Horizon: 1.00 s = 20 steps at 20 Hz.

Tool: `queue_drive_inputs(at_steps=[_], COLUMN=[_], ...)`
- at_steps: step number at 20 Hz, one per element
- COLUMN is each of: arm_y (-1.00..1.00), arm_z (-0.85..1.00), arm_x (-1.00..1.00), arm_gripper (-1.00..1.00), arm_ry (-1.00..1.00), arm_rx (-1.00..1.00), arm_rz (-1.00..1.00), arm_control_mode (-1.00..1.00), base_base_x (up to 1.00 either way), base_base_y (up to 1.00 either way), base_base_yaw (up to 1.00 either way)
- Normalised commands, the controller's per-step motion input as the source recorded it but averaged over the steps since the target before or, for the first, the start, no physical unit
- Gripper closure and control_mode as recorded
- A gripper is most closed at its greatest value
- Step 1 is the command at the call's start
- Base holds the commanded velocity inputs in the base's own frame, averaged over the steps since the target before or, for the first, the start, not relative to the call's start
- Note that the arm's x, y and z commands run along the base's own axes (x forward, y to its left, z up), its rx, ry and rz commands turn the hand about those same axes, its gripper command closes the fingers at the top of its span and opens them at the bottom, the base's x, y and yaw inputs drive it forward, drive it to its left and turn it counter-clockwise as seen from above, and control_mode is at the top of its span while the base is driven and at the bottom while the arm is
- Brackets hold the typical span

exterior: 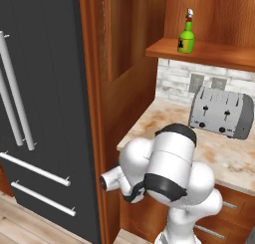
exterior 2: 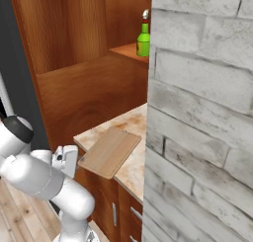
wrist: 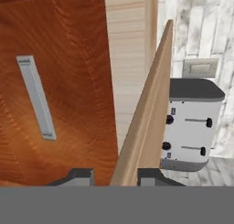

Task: Move the cutting board and knife to the sink. Then move spray from the cabinet to the counter.

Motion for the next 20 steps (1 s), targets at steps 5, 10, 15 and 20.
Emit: queue_drive_inputs(at_steps=[5, 10, 15, 20], arm_y=[0.00, 0.00, 0.00, -0.01], arm_z=[0.05, 0.03, 0.62, 0.97], arm_x=[0.00, 0.00, -0.29, -0.11], arm_gripper=[1.00, 1.00, 1.00, 1.00], arm_ry=[-0.01, -0.01, -0.21, -0.15], arm_rx=[0.00, 0.00, 0.00, 0.00], arm_rz=[0.00, 0.00, 0.01, 0.08], arm_control_mode=[-1.00, -1.00, -1.00, -1.00], base_base_x=[0.00, 0.00, 0.00, 0.00], base_base_y=[0.00, 0.00, 0.00, 0.00], base_base_yaw=[0.00, 0.00, 0.00, 0.00])
